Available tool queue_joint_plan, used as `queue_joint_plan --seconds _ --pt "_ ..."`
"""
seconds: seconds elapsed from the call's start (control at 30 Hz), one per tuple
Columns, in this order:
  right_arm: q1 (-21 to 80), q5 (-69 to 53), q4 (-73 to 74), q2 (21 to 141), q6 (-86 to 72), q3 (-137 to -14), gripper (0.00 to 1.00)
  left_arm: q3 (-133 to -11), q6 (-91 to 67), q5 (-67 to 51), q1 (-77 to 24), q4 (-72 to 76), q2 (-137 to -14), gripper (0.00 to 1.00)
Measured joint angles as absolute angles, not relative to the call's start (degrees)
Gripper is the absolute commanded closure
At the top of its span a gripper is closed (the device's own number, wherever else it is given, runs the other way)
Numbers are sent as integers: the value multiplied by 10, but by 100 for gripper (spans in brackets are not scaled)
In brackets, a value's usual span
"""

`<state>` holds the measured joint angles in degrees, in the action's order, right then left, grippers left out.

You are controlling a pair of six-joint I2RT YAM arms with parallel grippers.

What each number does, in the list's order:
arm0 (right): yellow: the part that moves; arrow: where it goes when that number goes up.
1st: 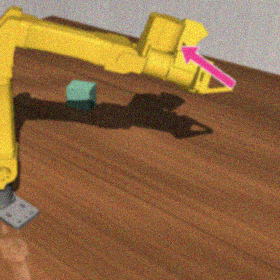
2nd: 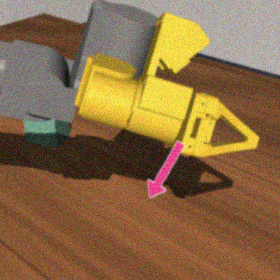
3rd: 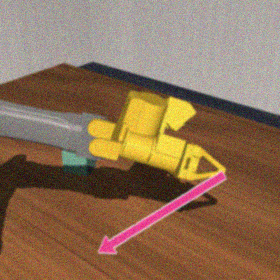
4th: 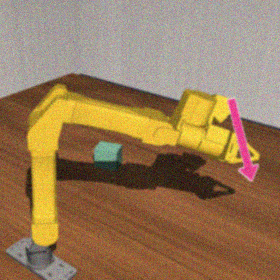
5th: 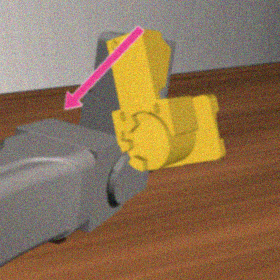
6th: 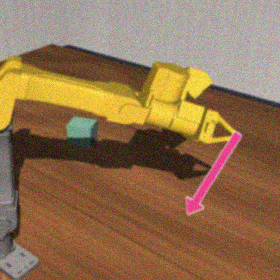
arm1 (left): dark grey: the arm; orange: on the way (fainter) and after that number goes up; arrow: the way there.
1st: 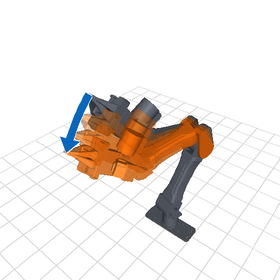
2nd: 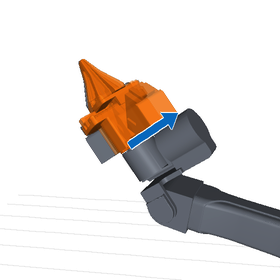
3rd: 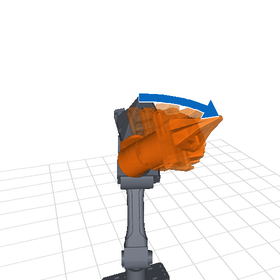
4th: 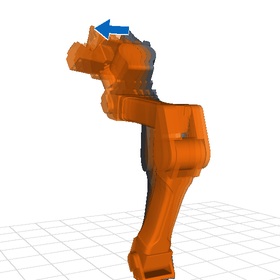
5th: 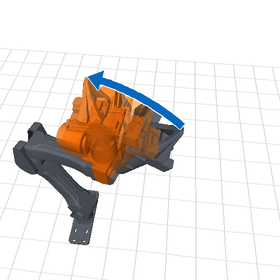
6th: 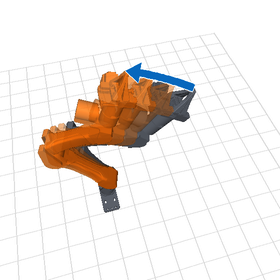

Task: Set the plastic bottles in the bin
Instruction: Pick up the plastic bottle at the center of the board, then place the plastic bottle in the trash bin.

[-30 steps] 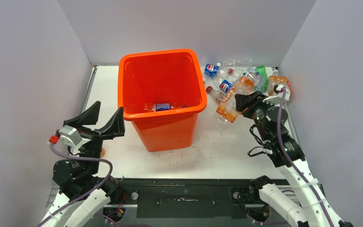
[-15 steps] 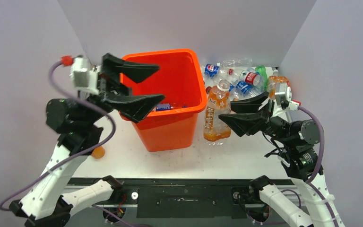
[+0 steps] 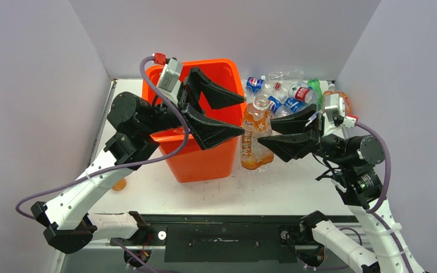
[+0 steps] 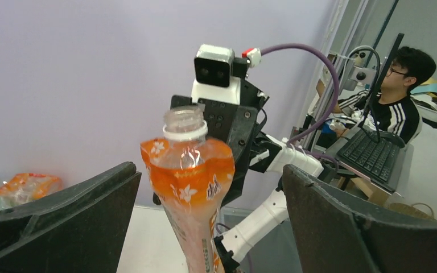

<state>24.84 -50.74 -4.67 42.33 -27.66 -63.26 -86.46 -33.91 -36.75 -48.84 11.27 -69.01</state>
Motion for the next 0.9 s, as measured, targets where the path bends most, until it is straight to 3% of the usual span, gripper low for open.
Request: queue_joint_plan --seconds 0.37,0.5,0.73,0.83,0.87,0.9 --pt "279 -488 34 422 -204 -668 95 -967 -321 -321 -512 86 -757 0" --pt "285 -479 56 423 -190 -668 95 -995 -315 -322 -531 56 -794 14" --pt "297 -463 90 424 -166 -674 95 -1026 -282 -322 -559 -18 -824 64" --pt "298 -459 104 425 -155 -675 95 -1032 -278 -323 -562 -22 -824 95" --pt "300 -458 109 426 -152 -675 92 -1034 -276 -323 -562 -22 -824 100" --pt "300 -457 108 427 -151 -676 68 -1034 -275 -323 -561 -23 -822 100"
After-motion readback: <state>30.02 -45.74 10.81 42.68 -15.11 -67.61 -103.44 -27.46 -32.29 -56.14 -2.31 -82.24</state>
